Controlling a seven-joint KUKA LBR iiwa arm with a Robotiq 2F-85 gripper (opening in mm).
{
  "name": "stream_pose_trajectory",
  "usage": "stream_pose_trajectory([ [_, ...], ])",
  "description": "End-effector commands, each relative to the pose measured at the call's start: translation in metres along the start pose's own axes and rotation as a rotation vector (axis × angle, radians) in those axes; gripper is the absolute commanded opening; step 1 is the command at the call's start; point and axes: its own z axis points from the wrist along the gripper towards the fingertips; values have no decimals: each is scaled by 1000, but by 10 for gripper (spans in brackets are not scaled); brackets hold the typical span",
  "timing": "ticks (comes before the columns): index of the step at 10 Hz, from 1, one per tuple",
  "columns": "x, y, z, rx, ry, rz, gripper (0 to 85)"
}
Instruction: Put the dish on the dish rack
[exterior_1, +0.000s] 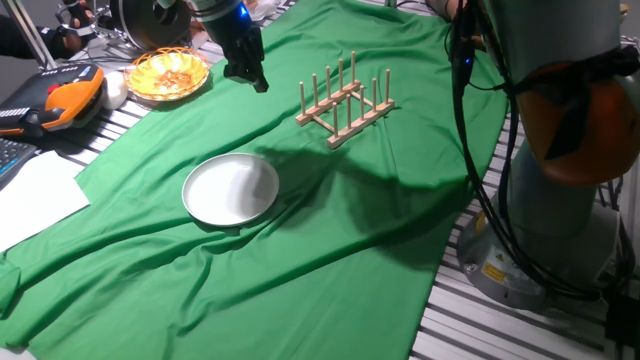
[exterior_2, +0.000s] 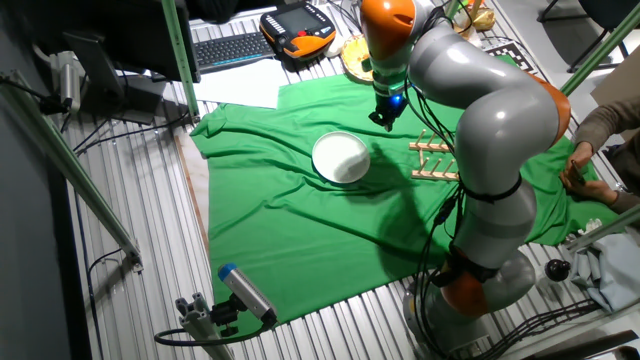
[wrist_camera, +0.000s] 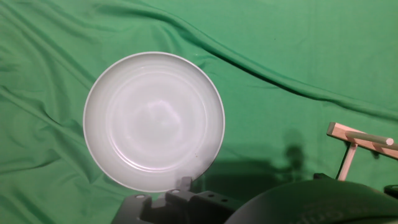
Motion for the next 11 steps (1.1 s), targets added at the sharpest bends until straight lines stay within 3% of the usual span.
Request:
stream_pose_trajectory([
  [1,0,0,0,0,0,0,0],
  [8,0,0,0,0,-8,3,0],
  [9,0,0,0,-25,-66,5,0],
  [10,0,0,0,-37,-76,20,0],
  [11,0,0,0,-32,-66,48,0],
])
